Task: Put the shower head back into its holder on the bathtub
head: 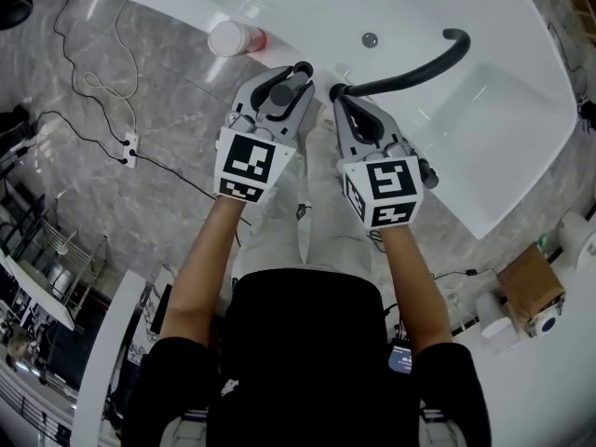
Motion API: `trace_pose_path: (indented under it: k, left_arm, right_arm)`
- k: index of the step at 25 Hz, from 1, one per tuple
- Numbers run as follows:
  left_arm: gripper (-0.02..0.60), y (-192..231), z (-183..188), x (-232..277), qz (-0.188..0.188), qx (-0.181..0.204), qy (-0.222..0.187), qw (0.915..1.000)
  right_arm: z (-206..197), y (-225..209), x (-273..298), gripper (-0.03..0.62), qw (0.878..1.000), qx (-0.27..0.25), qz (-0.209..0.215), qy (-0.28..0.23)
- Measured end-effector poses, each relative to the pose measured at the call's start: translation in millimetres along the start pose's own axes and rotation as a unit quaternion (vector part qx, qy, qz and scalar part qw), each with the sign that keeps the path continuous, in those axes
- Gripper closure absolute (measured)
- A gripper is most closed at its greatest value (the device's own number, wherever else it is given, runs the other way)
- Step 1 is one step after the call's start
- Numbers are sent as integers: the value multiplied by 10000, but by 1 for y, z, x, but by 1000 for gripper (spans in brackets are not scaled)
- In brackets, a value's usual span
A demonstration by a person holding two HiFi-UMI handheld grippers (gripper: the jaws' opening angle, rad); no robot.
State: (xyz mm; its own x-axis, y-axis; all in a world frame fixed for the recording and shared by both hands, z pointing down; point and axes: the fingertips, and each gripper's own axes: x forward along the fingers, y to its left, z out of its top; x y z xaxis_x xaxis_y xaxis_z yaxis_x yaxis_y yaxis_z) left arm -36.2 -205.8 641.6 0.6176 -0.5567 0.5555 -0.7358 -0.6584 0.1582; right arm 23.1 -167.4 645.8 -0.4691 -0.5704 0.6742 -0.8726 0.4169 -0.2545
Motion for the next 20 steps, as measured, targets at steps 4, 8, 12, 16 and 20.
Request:
trace_pose_path:
  k: [4,8,12,16,20]
  left_arm:
    - [436,0,-13,10,28,46,60,10000]
    - [436,2,-25,18,57,51,128,9999]
    - [436,4,-35,26,122,85,205,9997]
    - [436,4,-46,37,98,130,320,9994]
    - [436,7,-52,49,127,186,409,9989]
  right_arm:
    - [-11,0,4,572,10000,-21,24,75]
    - [-21,-1,6,572,9999,4,29,138]
    - [-28,-2,8,572,9998,30,25,195]
    - [-36,-6,9,572,9997,55,7,250]
    - [-39,-10,12,571,9996,85,6,274]
